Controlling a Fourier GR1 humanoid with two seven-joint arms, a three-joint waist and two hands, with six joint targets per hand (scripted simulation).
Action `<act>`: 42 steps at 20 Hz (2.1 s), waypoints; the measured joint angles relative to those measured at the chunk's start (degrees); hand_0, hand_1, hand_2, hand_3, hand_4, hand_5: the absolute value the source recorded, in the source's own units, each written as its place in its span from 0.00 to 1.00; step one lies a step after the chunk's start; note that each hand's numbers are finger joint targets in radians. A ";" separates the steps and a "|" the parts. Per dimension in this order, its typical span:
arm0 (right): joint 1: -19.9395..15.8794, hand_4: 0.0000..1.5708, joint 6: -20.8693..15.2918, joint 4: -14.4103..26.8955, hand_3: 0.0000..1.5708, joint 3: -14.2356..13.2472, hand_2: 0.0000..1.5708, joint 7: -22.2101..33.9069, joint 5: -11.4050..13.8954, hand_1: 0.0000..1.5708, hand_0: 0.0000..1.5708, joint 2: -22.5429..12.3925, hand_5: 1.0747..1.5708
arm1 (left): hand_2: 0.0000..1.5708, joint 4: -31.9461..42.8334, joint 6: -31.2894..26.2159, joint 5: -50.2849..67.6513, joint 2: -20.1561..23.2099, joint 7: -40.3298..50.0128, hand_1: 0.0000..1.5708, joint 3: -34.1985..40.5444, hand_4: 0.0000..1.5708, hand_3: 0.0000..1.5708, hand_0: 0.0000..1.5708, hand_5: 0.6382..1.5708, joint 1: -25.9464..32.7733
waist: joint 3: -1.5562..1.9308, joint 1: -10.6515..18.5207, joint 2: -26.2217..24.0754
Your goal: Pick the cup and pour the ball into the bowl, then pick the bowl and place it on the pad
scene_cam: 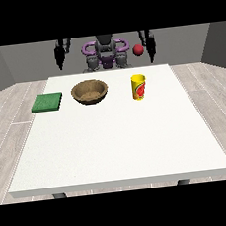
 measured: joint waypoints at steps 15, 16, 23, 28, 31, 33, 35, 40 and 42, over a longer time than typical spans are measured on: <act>2.87 0.00 0.83 -5.54 0.00 -3.63 0.00 -0.61 -4.28 0.00 0.00 -0.15 0.99 | 0.00 -14.17 2.53 7.78 -4.40 2.47 0.00 -7.82 0.00 0.00 0.00 0.90 5.24 | 0.03 2.32 -11.02; 3.05 0.00 1.16 -5.53 0.00 -3.79 0.00 -1.36 -4.29 0.00 0.00 -0.18 0.99 | 0.00 -14.69 2.12 7.51 -4.09 1.58 0.00 -7.81 0.00 0.00 0.00 0.89 5.57 | 0.03 2.36 -10.17; -3.18 0.00 1.70 -2.33 0.00 -3.43 0.00 -5.57 -3.46 0.00 0.00 0.45 0.99 | 0.00 -11.01 1.79 5.67 -2.05 -2.85 0.00 -3.91 0.00 0.00 0.00 0.75 -3.14 | 0.03 1.39 -0.04; -8.02 0.00 4.50 1.34 0.00 -5.83 0.00 -10.23 -5.21 0.00 0.00 -1.38 0.98 | 0.00 -4.59 1.60 5.20 1.28 -6.77 0.00 1.66 0.00 0.00 0.00 0.66 -10.98 | 0.02 -0.41 8.00; -10.38 0.00 5.55 3.67 0.00 -7.28 0.00 -11.99 -5.59 0.00 0.00 -2.74 0.98 | 0.00 0.75 0.21 5.04 3.12 -11.07 0.00 3.99 0.00 0.00 0.00 0.66 -13.25 | 0.02 -0.71 10.62; -11.85 0.00 6.47 5.66 0.00 -8.06 0.00 -12.90 -5.74 0.00 0.00 -3.77 0.98 | 0.00 4.19 0.59 4.46 3.62 -12.45 0.00 5.04 0.00 0.00 0.00 0.66 -15.66 | 0.03 -1.32 11.50; -13.00 0.00 6.84 7.80 0.00 -8.78 0.00 -13.96 -5.82 0.00 0.00 -4.22 0.98 | 0.00 7.99 0.71 3.83 3.52 -14.19 0.00 5.37 0.00 0.00 0.00 0.65 -17.04 | 0.02 -1.50 11.53; -14.95 0.00 9.74 12.86 0.00 -10.96 0.00 -16.71 -7.03 0.00 0.00 -6.46 0.98 | 0.00 16.57 2.14 2.26 2.77 -19.96 0.00 6.39 0.00 0.00 0.00 0.64 -20.17 | 0.02 -2.24 11.77; -16.19 0.00 10.87 14.70 0.00 -12.08 0.00 -17.77 -7.73 0.00 0.00 -7.60 0.98 | 0.00 19.39 2.92 1.75 2.80 -22.65 0.00 7.12 0.00 0.00 0.00 0.64 -21.68 | 0.02 -2.62 13.07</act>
